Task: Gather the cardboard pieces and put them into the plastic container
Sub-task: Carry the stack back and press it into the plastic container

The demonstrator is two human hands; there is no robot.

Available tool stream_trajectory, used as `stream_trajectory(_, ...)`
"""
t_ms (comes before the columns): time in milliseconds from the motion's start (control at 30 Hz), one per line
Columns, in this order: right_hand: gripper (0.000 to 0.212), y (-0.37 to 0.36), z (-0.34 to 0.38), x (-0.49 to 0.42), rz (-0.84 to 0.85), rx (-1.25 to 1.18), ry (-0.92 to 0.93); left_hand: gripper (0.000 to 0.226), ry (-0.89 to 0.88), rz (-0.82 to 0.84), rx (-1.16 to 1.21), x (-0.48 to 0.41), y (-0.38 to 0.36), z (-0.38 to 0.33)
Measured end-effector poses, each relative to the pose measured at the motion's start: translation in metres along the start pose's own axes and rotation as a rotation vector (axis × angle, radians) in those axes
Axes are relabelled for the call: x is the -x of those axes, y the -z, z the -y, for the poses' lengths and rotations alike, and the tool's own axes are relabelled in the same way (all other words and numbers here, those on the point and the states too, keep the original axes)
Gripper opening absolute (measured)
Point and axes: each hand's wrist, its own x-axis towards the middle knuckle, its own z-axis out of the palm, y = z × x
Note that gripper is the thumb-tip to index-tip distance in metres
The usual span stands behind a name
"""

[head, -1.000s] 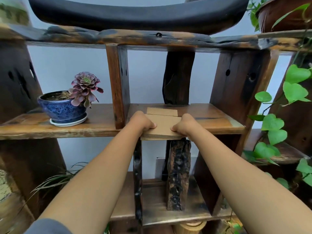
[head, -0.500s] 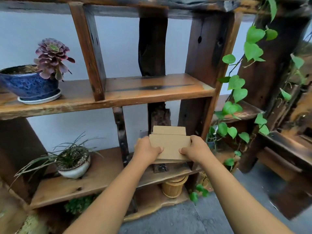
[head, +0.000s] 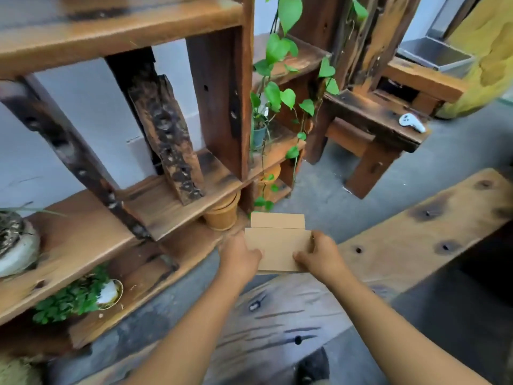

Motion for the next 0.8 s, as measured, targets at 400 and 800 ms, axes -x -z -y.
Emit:
stream_trajectory(400, 0.044, 0.043, -0.169, 0.084, -0.04, -0.204, -0.193, 0.036, -0.092, 0.27, -0.215, 0.083, -0.132, -0.012)
stream_trajectory(800, 0.048, 0.132, -0.328, 0.182, -0.333, -0.411, -0.47, 0.041, -0.366, 0.561, -0.314, 0.177, -0.282, -0.107)
